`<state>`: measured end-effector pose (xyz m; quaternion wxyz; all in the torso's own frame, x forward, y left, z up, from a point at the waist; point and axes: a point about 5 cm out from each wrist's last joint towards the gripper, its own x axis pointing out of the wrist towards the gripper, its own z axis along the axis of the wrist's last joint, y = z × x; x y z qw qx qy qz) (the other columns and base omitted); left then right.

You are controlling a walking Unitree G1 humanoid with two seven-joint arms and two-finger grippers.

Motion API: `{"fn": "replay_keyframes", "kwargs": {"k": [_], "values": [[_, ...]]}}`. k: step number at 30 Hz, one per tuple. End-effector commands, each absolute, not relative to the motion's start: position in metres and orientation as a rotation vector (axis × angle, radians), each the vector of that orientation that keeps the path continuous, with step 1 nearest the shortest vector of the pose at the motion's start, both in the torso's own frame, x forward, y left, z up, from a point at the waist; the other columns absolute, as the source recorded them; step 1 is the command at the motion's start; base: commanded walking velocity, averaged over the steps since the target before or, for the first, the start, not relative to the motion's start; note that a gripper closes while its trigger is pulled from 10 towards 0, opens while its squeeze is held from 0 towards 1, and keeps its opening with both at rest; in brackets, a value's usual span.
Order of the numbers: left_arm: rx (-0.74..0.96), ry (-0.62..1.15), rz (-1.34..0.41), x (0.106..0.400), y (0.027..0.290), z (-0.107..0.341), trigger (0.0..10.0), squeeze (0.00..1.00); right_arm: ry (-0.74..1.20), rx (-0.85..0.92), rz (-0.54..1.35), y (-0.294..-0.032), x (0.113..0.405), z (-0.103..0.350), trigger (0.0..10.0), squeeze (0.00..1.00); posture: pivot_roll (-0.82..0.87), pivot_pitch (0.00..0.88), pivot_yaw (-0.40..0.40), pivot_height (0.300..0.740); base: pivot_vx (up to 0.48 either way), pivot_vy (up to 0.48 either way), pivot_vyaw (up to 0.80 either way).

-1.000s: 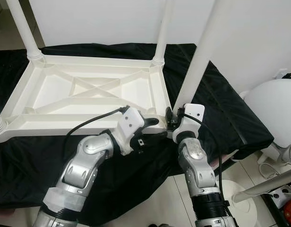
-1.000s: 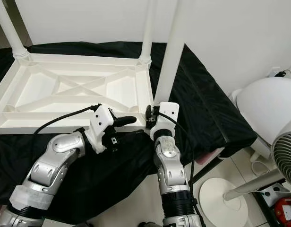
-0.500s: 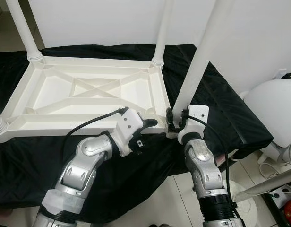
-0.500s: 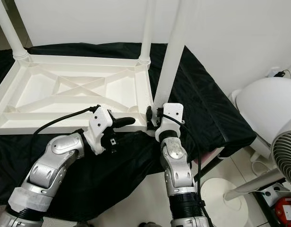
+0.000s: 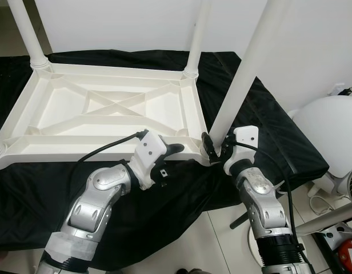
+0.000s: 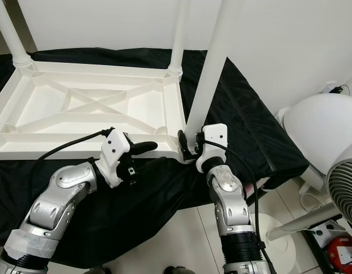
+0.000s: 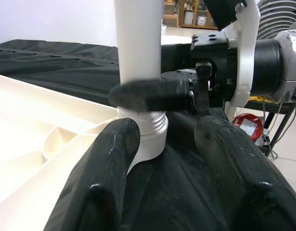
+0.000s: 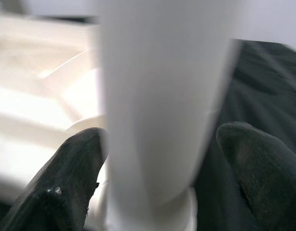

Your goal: Building children table

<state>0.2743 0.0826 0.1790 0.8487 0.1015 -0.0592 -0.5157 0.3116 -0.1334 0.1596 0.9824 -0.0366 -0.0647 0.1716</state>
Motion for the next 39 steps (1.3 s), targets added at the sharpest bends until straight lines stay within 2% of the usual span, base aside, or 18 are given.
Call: {"fn": "replay_keyframes", "kwargs": {"k": [1,12,16,26,32,33,34,35,39], "values": [[0.224,-0.132,-1.077,0.271,0.079,0.179,10.0,0.0,-0.122,-0.111,0.429,-0.132,0.312,0.157,10.0,0.0,0.05,0.122,-0.094,0.74,0.0,0.0,0.0],[0.241,-0.139,-1.077,0.274,0.083,0.183,10.0,0.0,-0.092,-0.182,0.534,-0.139,0.315,0.151,10.0,0.0,0.06,0.119,-0.087,0.74,0.0,0.0,0.0],[0.25,-0.144,-1.06,0.276,0.087,0.186,10.0,0.0,-0.06,-0.239,0.6,-0.149,0.322,0.148,10.0,0.0,0.08,0.116,-0.088,0.74,0.0,0.0,0.0],[0.251,-0.142,-1.045,0.276,0.088,0.187,10.0,0.0,-0.059,-0.303,0.707,-0.15,0.334,0.147,10.0,0.0,0.09,0.117,-0.08,0.74,0.0,0.0,0.0],[0.255,-0.148,-1.047,0.278,0.088,0.189,10.0,0.0,-0.079,-0.311,0.723,-0.145,0.344,0.15,9.0,0.0,0.09,0.111,-0.064,0.74,0.0,0.0,0.0],[0.259,-0.15,-1.049,0.279,0.088,0.19,10.0,0.0,-0.079,-0.307,0.721,-0.144,0.346,0.15,6.7,0.0,0.09,0.11,-0.061,0.74,0.0,0.0,0.0],[0.259,-0.15,-1.049,0.28,0.088,0.19,10.0,0.0,-0.082,-0.304,0.723,-0.143,0.347,0.15,6.7,0.0,0.09,0.11,-0.061,0.74,0.0,0.0,0.0],[0.261,-0.151,-1.05,0.28,0.088,0.191,10.0,0.0,-0.081,-0.299,0.727,-0.142,0.347,0.149,0.0,0.0,0.09,0.111,-0.057,0.74,0.0,0.0,0.0],[0.261,-0.151,-1.054,0.281,0.088,0.191,10.0,0.0,-0.08,-0.287,0.741,-0.14,0.345,0.144,0.0,0.0,0.09,0.11,-0.055,0.74,0.0,0.0,0.0]]}}
